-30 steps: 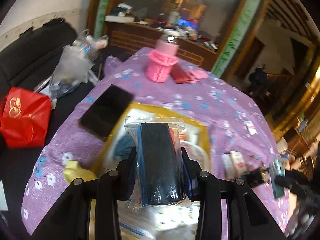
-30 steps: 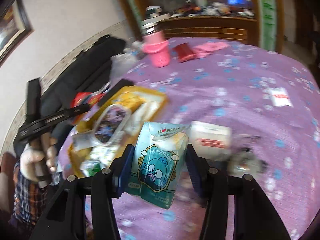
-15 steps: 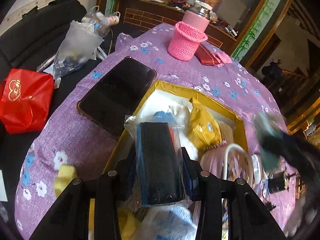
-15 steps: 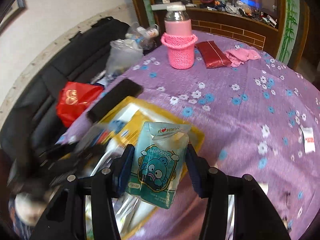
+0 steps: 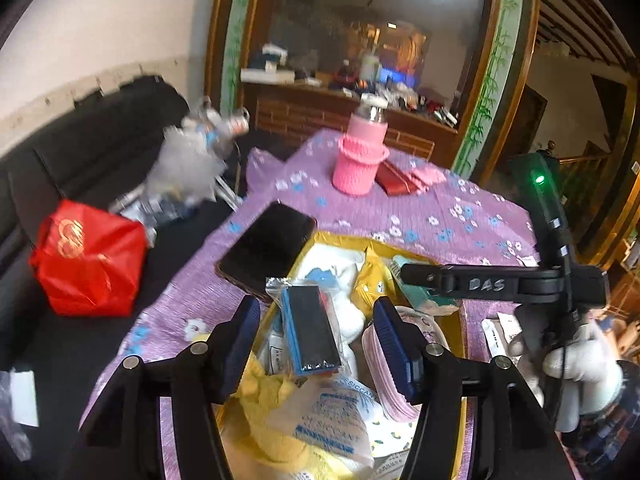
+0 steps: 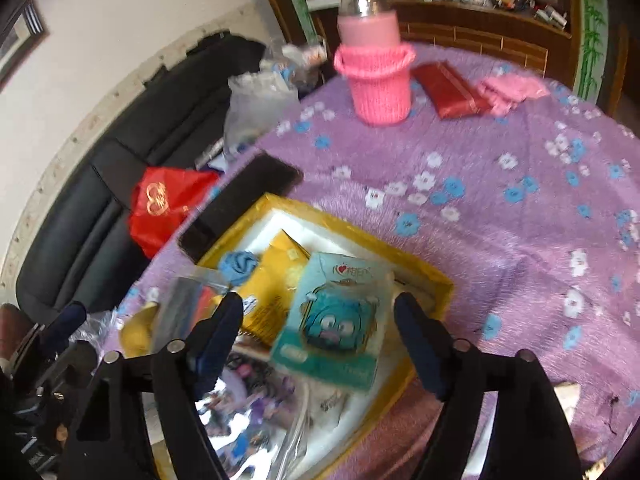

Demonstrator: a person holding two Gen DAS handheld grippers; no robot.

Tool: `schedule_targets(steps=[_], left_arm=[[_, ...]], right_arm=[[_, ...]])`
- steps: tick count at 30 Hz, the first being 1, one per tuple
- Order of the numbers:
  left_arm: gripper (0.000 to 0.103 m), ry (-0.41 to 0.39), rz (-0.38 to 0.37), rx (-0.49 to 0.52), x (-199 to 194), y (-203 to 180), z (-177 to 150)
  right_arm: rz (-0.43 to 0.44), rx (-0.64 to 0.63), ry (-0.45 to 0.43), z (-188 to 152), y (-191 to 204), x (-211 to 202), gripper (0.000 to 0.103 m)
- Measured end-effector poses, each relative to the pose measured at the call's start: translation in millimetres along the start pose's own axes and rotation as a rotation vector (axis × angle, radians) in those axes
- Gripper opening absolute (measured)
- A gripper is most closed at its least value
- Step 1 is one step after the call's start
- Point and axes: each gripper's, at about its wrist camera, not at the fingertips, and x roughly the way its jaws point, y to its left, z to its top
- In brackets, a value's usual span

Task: Organize soft objects
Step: 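Withdraw both open tools from the foam box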

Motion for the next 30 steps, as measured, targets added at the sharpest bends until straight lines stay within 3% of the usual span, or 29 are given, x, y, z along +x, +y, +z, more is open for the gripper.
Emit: schedule_targets(steps=[7,12,19,30], left_arm=[[0.063,-0.112,0.117,0.08,-36.8,-28.1,-18.8],[0.063,-0.142,0.161,0.125,-55.7,-52.7,-32.5],[0.063,-0.175,0.17,0.159,-75.5,-86.3,-46.9],[0.063,-0.159,0.138,0.231,-77.8,-137.9,-63.8]], right_arm=[[0.017,0.0,-0.106,-31.2,-2.8,-64.6,0.083],[0.031,0.025,-0.144,-67.7,-21.4,-102.1,0.084],[-0.004,0.051,-0.178,-111.4,-53.7,-136.7,0.085],[-0.044,0.139,-0.204,-164.8,-112.8,-162.1,0.086]])
